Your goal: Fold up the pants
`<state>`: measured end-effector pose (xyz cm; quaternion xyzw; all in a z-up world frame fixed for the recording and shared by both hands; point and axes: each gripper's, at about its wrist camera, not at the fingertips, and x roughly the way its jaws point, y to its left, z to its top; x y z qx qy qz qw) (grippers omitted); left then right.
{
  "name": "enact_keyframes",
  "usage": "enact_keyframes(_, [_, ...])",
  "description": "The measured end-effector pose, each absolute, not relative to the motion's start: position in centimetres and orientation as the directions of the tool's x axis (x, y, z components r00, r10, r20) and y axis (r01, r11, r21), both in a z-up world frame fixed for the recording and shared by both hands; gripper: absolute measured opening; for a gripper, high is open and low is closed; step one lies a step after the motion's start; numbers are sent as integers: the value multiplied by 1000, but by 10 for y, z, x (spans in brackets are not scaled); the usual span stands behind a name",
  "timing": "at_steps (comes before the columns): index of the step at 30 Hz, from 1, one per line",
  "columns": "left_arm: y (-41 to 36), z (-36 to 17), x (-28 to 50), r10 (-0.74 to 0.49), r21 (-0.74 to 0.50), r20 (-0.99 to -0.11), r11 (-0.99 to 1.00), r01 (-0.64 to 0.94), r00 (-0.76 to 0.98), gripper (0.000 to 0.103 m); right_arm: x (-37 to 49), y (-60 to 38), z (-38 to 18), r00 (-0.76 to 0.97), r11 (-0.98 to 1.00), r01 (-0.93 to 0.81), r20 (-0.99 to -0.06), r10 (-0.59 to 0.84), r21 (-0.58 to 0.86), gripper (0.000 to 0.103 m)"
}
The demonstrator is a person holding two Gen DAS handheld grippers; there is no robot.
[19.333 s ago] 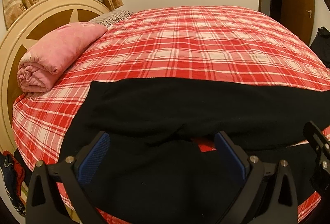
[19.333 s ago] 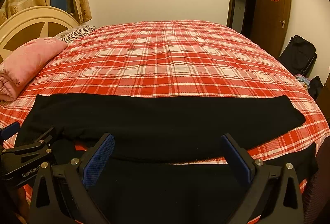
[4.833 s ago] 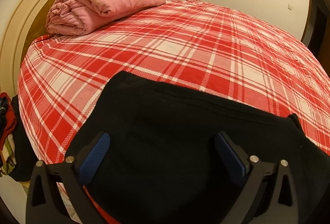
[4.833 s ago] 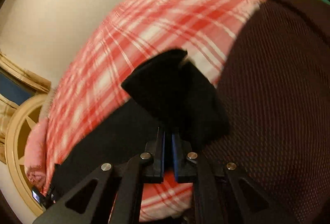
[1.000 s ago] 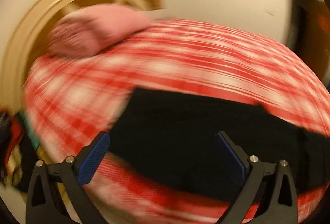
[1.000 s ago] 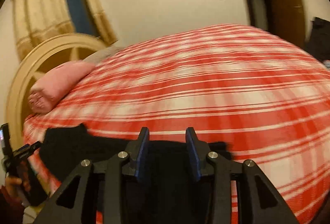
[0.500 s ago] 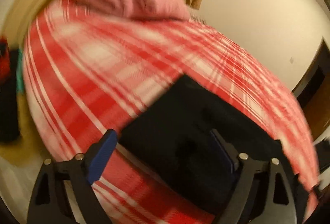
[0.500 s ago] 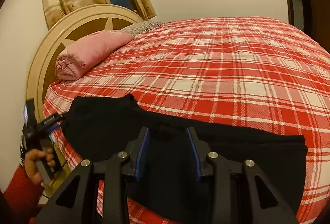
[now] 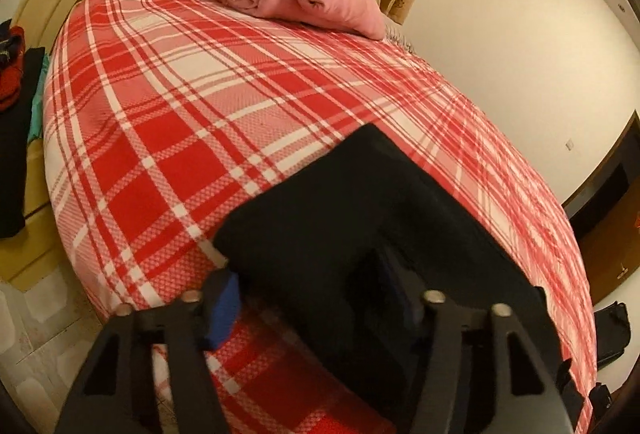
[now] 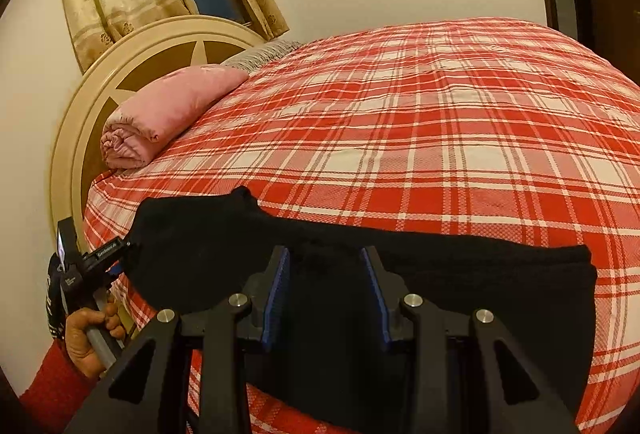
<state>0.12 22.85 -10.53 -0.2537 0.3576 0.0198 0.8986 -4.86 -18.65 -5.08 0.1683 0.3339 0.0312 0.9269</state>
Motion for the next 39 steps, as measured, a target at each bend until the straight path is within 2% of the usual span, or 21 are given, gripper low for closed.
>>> enact_keyframes(1, [231, -105, 1, -167, -462, -642, 863, -204, 748, 43, -50, -190, -51, 778, 937, 65, -606, 168, 342, 39])
enact_keyframes(2, [231, -103, 1, -196, -484, -632, 855, -185, 749, 26, -51, -193, -51, 780, 934, 72, -604, 165, 349, 39])
enact_keyframes(4, [230, -99, 4, -227, -502, -625, 849, -162, 747, 24, -53, -201, -51, 787, 925, 98, -597, 154, 368, 39])
enact_keyframes(7, [219, -84, 2, -203, -457, -615, 879, -134, 762, 24, -61, -219, -49, 802, 909, 147, -585, 122, 391, 39])
enact_keyframes(10, [196, -57, -6, -226, -407, -564, 913, -29, 794, 23, -71, -241, -48, 815, 886, 205, -574, 81, 417, 39])
enact_keyframes(14, [143, -11, -25, -351, -342, -466, 918, 201, 812, 22, -82, -266, -54, 813, 846, 265, -578, 61, 462, 39])
enact_keyframes(20, [54, 16, -60, -579, -266, -409, 815, 514, 705, 22, -97, -280, -69, 801, 814, 289, -593, 83, 504, 39])
enact_keyframes(25, [-12, 7, -93, -706, -234, -444, 686, 689, 552, 22, -105, -283, -74, 799, 815, 290, -595, 83, 503, 39])
enact_keyframes(32, [-64, -5, -127, -779, -179, -482, 535, 826, 400, 22, -115, -293, -74, 807, 804, 300, -586, 73, 513, 39])
enact_keyframes(35, [-83, -14, -132, -779, -148, -511, 496, 856, 363, 23, -117, -294, -74, 809, 803, 300, -583, 72, 515, 39])
enact_keyframes(37, [-99, -27, -130, -742, -110, -582, 477, 872, 333, 25, -117, -293, -74, 804, 807, 309, -591, 60, 503, 39])
enact_keyframes(39, [-105, -39, -130, -711, -95, -628, 475, 875, 318, 32, -119, -294, -74, 802, 806, 315, -595, 56, 501, 39])
